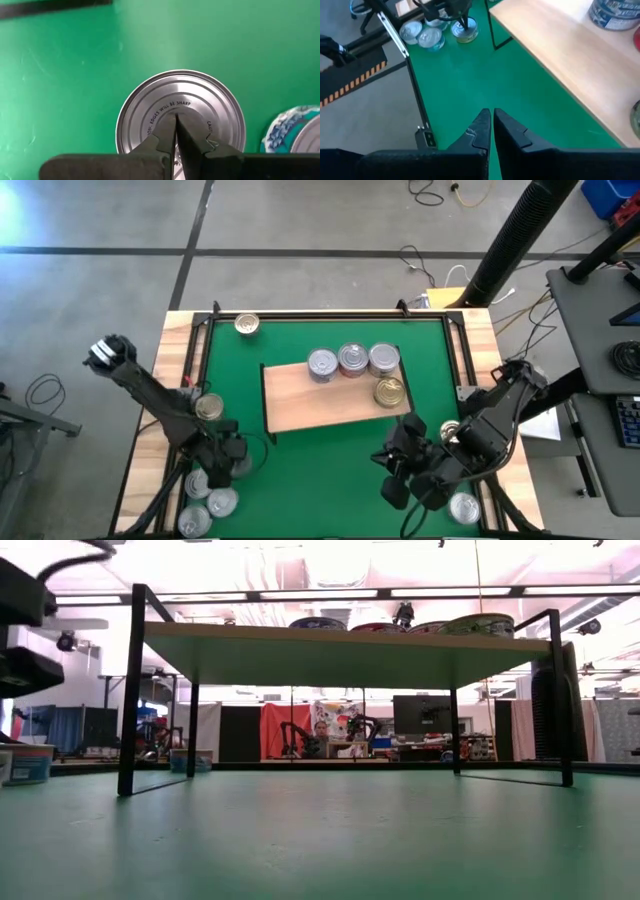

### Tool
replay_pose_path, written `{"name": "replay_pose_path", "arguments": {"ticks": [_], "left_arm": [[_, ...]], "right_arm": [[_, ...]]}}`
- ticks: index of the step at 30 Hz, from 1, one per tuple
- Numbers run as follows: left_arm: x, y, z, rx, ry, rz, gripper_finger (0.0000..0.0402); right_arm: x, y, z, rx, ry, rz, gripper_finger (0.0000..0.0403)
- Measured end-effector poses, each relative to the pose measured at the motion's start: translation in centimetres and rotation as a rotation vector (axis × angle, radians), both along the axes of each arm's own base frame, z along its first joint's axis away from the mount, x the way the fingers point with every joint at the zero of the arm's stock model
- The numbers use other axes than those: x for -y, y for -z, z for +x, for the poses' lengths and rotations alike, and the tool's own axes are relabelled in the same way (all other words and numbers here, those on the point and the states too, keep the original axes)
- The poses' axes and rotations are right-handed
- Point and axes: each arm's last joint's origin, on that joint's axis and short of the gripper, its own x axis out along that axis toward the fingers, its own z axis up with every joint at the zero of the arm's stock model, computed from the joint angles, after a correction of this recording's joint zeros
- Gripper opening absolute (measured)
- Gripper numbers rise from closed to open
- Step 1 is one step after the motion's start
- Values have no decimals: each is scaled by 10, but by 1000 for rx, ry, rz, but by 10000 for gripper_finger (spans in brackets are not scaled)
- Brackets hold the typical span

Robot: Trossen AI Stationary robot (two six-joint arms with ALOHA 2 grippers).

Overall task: Stack canned seafood by type on shelf
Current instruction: Stack the green tuna can on top of the green tuna can on the shelf

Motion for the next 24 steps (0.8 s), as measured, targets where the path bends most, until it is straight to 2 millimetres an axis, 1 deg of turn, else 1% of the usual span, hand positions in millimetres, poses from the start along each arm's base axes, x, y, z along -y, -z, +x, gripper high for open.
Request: {"name": "replay_pose_path", "arguments": {"ticks": [4,6,10,13,18,21,24], "left_arm": [[17,0,14,12,6,56,0],[27,-2,22,26,35,76,0],[49,-4,39,39,100,103,0],[65,-2,55,38,148,127,0],[92,3,86,77,240,178,0],[100,6,107,94,265,204,0],[103,6,131,114,254,200,0]], "right_arm": [[-6,6,-4,-17,-18,-12,13],[-9,11,-6,-28,-19,-13,13],[-16,25,-9,-64,-11,-18,13],[-21,37,-11,-78,-11,-21,13],[-36,53,-13,-68,-69,-4,13],[-46,56,-15,-33,-100,22,19],[-53,57,-15,6,-126,47,40]]}}
